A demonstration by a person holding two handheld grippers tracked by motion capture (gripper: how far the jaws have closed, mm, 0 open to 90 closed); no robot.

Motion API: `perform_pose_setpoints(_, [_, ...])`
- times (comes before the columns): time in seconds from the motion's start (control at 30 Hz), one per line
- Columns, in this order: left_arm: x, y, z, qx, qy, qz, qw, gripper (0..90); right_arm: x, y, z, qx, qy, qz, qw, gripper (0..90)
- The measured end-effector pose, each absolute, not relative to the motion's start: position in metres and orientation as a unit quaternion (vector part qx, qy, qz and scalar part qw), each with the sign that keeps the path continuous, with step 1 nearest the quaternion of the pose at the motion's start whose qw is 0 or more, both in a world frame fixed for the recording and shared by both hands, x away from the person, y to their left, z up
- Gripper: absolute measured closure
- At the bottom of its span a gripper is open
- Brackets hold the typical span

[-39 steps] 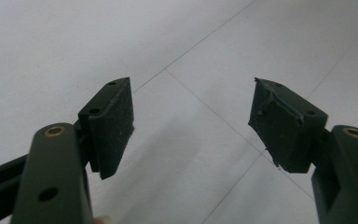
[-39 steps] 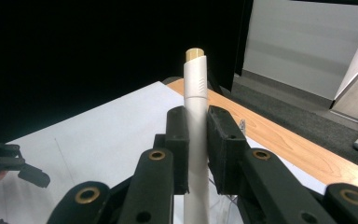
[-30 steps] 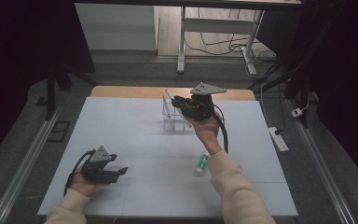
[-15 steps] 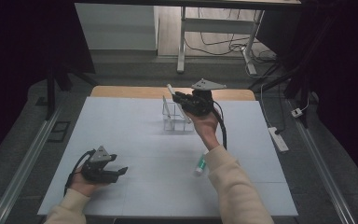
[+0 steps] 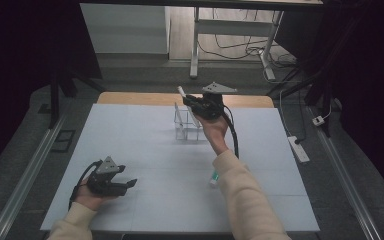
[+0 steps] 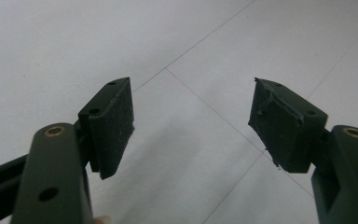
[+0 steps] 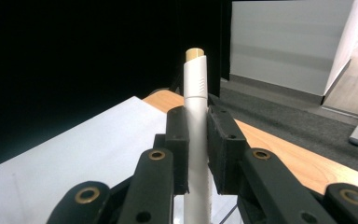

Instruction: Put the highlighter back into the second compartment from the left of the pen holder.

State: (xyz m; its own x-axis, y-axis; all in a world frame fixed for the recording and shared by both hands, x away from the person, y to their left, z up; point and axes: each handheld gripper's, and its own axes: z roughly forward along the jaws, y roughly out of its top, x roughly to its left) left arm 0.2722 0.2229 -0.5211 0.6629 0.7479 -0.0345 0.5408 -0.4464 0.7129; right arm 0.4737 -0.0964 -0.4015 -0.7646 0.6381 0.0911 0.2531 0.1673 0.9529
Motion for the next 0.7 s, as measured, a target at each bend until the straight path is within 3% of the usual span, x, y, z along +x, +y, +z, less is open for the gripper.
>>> perform_pose_setpoints(0.7, [0.272, 0.223, -0.521, 0.838, 0.384, 0.145, 0.359, 30.6, 0.504, -0.088, -0.415, 0.307, 0.734, 0.58, 0.175, 78.0])
